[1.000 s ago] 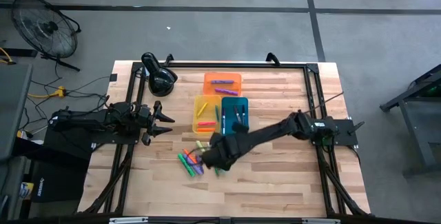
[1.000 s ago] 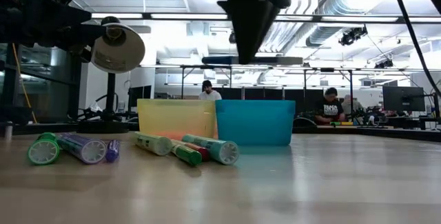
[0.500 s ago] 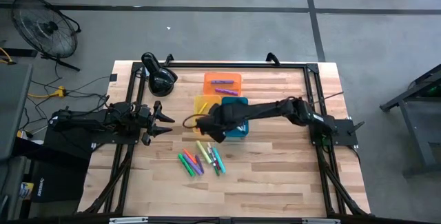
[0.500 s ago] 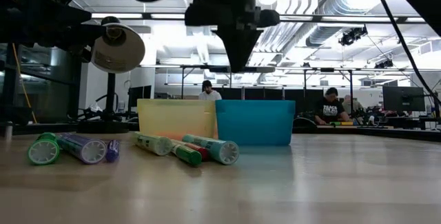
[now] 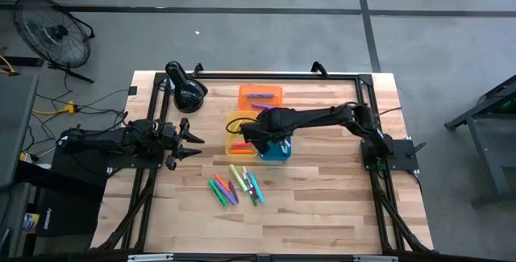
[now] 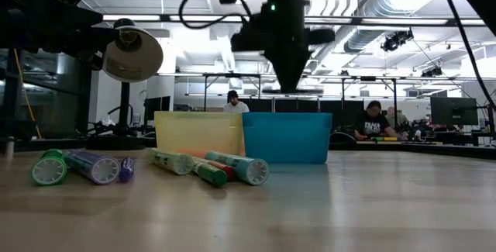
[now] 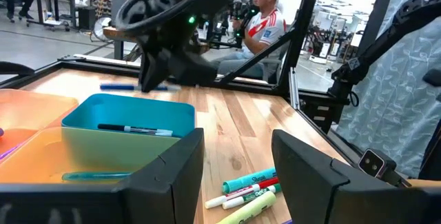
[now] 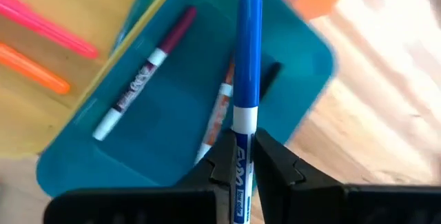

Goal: Pick & Place Markers
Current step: Put the blue marker pen into the blue bin

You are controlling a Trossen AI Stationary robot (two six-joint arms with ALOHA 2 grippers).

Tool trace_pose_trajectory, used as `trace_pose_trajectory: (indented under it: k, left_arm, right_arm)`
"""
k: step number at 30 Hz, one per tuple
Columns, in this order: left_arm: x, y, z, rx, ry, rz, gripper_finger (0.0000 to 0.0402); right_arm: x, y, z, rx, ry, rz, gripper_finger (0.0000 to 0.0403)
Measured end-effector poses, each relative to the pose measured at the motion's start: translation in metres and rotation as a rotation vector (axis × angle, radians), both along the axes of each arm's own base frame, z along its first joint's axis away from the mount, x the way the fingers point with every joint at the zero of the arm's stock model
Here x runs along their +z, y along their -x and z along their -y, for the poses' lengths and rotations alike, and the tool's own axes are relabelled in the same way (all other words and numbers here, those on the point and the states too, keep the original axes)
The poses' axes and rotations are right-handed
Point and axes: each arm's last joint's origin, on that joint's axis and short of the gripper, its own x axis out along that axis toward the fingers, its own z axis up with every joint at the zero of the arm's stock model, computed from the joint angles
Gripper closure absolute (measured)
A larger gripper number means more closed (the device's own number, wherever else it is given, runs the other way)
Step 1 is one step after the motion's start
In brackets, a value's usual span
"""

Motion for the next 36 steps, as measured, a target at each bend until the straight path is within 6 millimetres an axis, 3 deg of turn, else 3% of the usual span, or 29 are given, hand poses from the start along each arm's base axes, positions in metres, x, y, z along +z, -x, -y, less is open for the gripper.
trace_pose_trajectory:
  k: [10,16,27,36]
  left_arm:
    - [0.000,0.000,0.000,0.000,0.000,0.000,0.0232]
    - [0.000,0.000,0.000,0.000,0.000,0.000,0.0232]
    - [0.000,0.000,0.000,0.000,0.000,0.000,0.0232]
    - [0.000,0.000,0.000,0.000,0.000,0.000,0.0232]
  right_arm:
    - [-0.043,-0.005,0.028,0.008,-0.135,0.153,0.0370]
    - [-0.059,0.000,0.033,0.002,-0.185,0.142,0.0366]
    - [-0.062,-0.001,0.033,0.035,-0.183,0.145,0.0359]
    - [-0.059,-0.002,0.026,0.079,-0.144,0.157,0.0327]
